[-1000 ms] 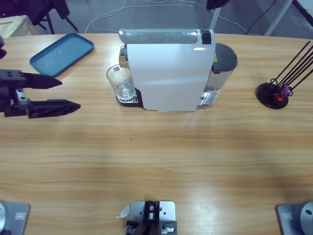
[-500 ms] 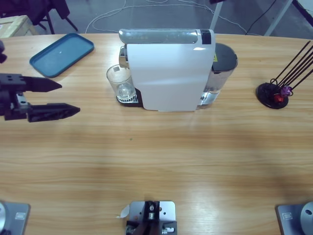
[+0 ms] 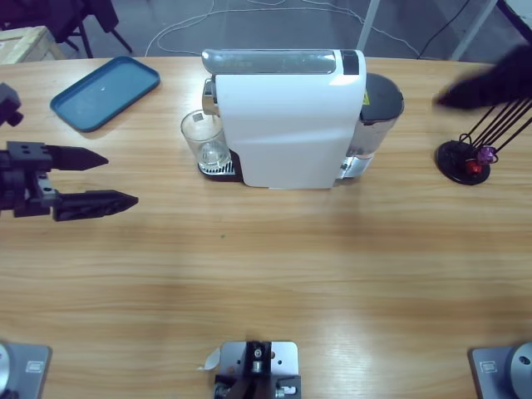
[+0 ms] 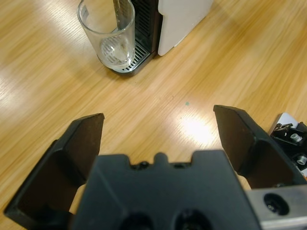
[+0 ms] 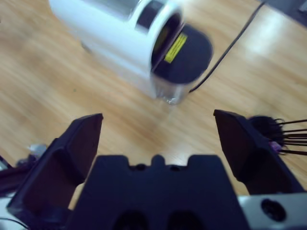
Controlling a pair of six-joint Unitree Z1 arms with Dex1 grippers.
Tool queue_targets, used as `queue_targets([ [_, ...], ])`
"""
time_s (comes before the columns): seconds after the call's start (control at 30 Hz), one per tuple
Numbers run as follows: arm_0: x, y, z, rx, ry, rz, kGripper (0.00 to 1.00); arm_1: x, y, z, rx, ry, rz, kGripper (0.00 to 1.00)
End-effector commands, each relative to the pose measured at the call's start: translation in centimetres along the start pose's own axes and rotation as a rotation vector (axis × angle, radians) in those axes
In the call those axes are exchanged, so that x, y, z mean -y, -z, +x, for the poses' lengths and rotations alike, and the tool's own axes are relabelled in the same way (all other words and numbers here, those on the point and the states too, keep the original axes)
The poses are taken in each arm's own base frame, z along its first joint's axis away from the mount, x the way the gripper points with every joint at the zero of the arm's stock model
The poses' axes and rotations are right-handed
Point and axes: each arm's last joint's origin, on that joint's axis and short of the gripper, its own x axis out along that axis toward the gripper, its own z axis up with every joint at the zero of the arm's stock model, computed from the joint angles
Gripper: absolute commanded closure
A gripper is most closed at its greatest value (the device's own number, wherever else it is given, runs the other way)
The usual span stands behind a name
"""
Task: Pour coffee
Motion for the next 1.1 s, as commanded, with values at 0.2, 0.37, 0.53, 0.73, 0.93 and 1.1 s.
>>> queue_targets([
  [0.2,0.4,1.1,-0.3,-0.003,0.015,-0.001,0.0,0.1,12.4,1.5,0.123,-0.116,-0.065,0.0],
  [0.37,0.4,0.1,-0.6,0.028,0.012,-0.013,0.0,0.4,12.8,2.1,0.098,-0.079,-0.043,0.0],
  [0.53,0.3,-0.2,-0.3,0.023,0.013,-0.039,0.0,0.5,12.8,2.8,0.073,-0.067,-0.027,0.0],
  [0.73,0.3,-0.2,-0.3,0.046,0.012,-0.024,0.0,0.5,13.1,2.7,0.082,-0.077,-0.013,0.0],
  [0.93,0.1,0.2,0.2,0.03,0.009,-0.031,0.0,0.6,13.1,2.9,0.076,-0.062,-0.005,0.0],
  [1.1,0.0,0.3,0.7,0.009,0.008,-0.038,0.0,0.6,13.1,3.1,0.071,-0.06,-0.005,0.0],
])
